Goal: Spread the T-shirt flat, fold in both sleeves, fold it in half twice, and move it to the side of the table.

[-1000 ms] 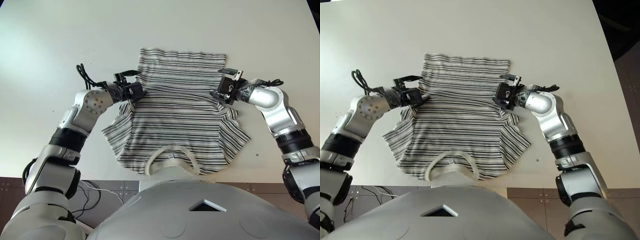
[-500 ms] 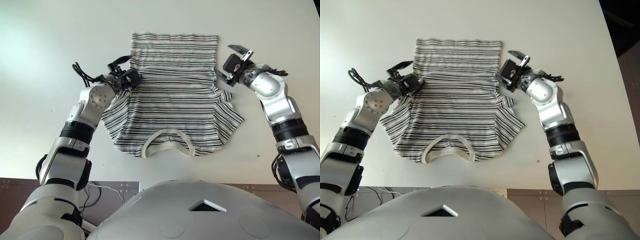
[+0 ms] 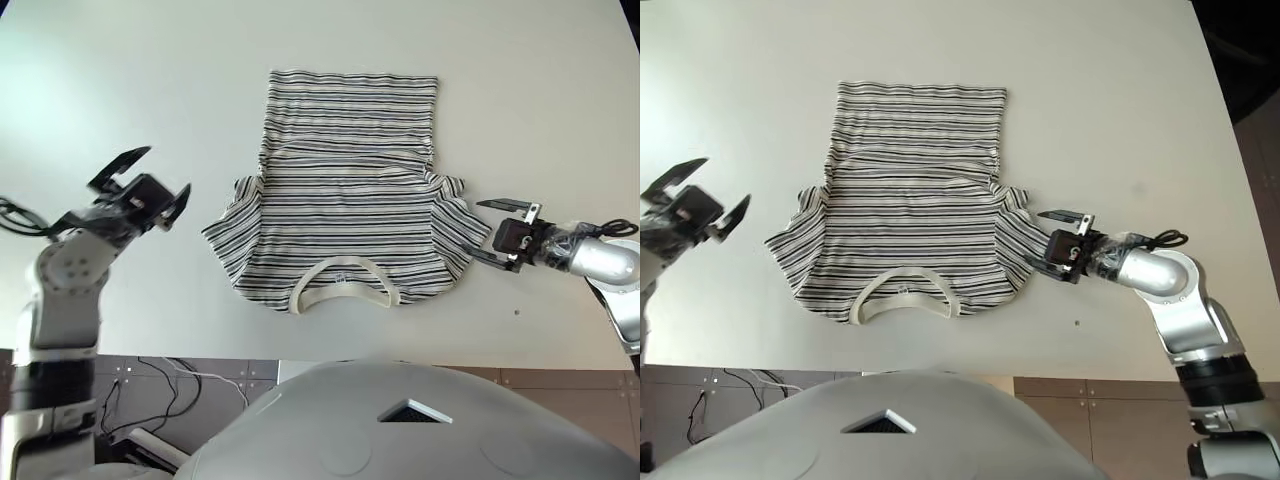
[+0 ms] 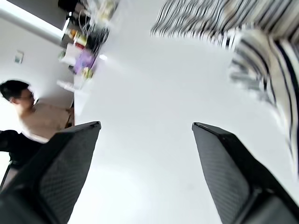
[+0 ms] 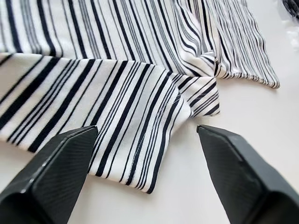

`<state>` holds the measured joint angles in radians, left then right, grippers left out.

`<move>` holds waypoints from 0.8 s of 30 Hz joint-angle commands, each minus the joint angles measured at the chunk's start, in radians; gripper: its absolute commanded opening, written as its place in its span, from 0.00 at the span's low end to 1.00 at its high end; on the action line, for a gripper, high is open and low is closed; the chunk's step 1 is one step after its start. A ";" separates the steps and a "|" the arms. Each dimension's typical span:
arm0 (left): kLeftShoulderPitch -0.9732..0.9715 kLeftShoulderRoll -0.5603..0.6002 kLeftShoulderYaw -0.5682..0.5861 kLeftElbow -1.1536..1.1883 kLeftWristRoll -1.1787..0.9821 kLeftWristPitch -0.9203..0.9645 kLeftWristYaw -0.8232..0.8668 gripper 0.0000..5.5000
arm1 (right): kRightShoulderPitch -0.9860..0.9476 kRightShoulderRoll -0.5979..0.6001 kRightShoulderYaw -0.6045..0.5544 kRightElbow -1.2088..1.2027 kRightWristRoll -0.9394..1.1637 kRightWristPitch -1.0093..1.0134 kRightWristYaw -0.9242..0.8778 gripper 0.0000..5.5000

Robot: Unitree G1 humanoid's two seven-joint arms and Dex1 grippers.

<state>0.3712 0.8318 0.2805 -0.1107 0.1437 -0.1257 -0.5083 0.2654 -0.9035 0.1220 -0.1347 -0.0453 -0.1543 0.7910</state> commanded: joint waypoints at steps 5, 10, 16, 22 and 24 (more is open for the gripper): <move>0.266 -0.053 -0.006 -0.098 0.163 -0.122 0.066 0.66 | 0.155 -0.037 -0.086 -0.056 0.022 0.086 0.009 0.72; 0.288 0.094 -0.062 -0.019 0.387 -0.406 0.113 0.66 | 0.052 0.087 -0.228 -0.283 0.407 0.307 -0.019 0.72; 0.107 0.159 -0.215 0.140 0.509 -0.543 0.135 0.66 | -0.075 0.161 -0.185 -0.391 0.477 0.441 -0.080 0.72; 0.042 0.167 -0.298 0.207 0.551 -0.587 0.178 0.66 | -0.116 0.191 -0.156 -0.392 0.455 0.470 -0.098 0.72; 0.028 0.162 -0.315 0.226 0.566 -0.585 0.197 0.66 | -0.116 0.200 -0.144 -0.387 0.442 0.468 -0.103 0.72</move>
<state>0.3848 0.9933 0.0250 0.0769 0.6507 -0.7168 -0.2893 0.1667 -0.7122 -0.0295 -0.5200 0.4147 0.3024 0.6979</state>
